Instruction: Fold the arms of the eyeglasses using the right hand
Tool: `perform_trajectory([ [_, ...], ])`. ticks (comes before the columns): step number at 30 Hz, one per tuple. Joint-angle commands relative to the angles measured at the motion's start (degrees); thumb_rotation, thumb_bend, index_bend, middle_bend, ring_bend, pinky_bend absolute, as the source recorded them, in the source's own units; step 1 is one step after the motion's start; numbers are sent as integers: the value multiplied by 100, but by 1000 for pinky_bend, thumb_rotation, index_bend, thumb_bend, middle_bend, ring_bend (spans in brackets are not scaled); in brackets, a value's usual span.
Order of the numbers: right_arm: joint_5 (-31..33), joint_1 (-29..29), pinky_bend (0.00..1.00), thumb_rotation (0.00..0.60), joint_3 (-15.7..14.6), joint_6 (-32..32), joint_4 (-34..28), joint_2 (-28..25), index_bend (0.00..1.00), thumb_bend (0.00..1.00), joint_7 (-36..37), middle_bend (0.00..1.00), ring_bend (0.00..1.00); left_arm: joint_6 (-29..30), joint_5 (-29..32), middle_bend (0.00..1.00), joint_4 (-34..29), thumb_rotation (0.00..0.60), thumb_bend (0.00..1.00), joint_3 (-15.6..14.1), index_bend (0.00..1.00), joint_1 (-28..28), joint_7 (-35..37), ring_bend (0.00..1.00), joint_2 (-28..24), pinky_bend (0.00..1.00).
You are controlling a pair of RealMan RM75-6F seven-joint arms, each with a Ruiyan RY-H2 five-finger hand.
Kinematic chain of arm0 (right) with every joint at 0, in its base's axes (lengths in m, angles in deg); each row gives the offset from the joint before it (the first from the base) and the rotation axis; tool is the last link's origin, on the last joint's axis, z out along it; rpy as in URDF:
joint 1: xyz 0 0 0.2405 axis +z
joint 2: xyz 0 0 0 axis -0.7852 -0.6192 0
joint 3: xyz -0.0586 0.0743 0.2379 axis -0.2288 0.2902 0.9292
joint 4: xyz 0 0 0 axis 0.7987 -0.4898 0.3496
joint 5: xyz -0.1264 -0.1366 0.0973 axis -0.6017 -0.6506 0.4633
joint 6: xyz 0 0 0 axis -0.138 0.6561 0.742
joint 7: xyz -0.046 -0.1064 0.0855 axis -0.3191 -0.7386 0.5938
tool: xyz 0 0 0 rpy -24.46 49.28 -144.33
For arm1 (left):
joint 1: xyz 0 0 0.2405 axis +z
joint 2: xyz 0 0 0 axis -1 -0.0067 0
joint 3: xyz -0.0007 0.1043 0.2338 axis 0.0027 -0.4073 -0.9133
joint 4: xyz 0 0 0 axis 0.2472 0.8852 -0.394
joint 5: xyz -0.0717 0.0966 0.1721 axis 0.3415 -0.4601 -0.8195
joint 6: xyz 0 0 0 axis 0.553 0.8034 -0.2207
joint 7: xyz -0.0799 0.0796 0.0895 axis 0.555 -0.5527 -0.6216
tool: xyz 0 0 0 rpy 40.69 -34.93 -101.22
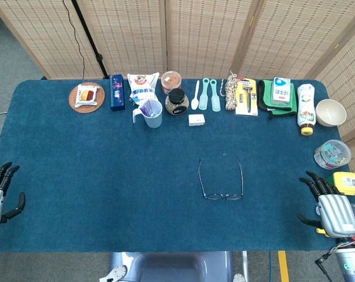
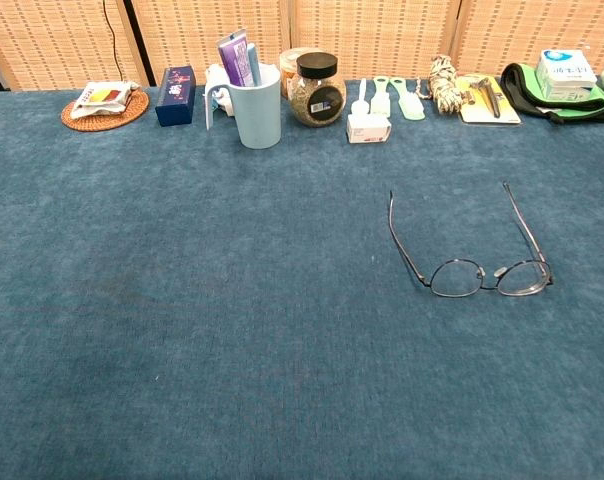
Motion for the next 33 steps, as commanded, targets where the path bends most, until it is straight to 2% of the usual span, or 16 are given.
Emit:
perform_trajectory([
  [1, 12, 14, 232, 600, 1, 30, 28, 9, 193, 34, 21, 110, 162, -24, -6, 100, -22, 372, 503, -14, 138, -5, -25, 119, 1, 83],
  [18, -118, 188, 231, 600, -1, 210, 95, 57, 195, 34, 244, 110, 162, -45, -16, 60, -219, 372, 503, 47, 138, -52, -90, 96, -189, 82],
  [33, -119, 475, 148, 600, 91, 497, -57, 85, 193, 34, 381, 99, 130, -13, -47, 31, -238, 373, 503, 88, 114, -74, -6, 66, -226, 60],
])
